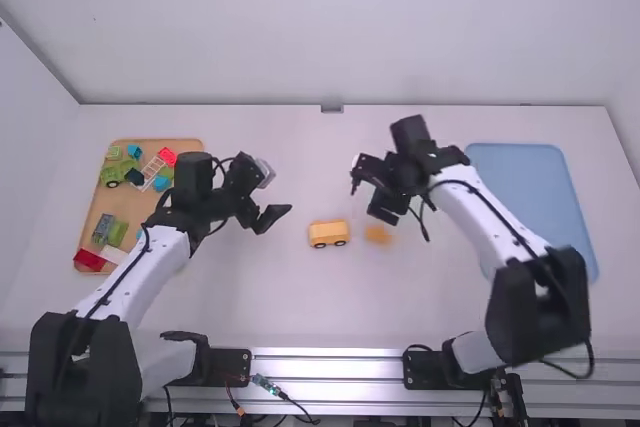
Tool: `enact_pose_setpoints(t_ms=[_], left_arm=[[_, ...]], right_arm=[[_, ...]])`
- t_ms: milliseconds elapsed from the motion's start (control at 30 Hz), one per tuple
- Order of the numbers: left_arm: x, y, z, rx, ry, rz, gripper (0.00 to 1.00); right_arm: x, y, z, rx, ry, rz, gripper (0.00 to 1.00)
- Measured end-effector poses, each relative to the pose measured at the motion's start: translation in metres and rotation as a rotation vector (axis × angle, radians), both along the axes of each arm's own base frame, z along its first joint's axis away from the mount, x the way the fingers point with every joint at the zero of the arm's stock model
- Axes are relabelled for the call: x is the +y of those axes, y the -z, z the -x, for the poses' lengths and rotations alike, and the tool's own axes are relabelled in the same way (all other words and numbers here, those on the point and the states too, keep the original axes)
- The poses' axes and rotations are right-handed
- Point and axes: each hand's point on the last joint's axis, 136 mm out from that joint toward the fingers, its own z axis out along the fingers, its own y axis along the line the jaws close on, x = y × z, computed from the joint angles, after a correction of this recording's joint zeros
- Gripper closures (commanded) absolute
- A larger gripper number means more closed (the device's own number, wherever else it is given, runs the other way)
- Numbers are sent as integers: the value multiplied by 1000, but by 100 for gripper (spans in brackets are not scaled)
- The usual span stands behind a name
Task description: Assemble lego blocks to make yellow taxi
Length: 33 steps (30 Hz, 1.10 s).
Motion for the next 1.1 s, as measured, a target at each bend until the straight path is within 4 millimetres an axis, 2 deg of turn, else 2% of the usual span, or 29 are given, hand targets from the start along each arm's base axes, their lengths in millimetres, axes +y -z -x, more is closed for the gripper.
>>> enact_pose_setpoints(t_ms=[67,133,333,400,500,567,733,900,1000,1100], left_arm=[[-7,-3,5,-19,56,16,1],[-14,-3,9,-30,111,31,1],[-36,16,17,-46,282,59,1],[-44,23,14,-69,328,70,1],[-54,33,12,-98,381,88,1],[-62,44,14,-102,414,100,1],[-87,76,26,-105,507,117,1],[-106,96,32,-122,525,79,1],[-115,105,33,-139,512,48,1],[-116,117,32,-119,481,24,1]], right_arm=[[-7,-9,-1,-68,5,-86,1],[-10,-1,5,-88,-9,-140,1],[-13,61,40,-56,-67,-260,1],[-13,68,45,-76,-82,-294,1],[-15,73,48,-111,-89,-341,0],[-16,74,48,-127,-89,-363,4],[-20,78,57,-125,-85,-418,6],[-21,76,54,-140,-85,-441,10],[-20,86,49,-132,-86,-449,10],[-20,103,49,-93,-74,-456,10]])
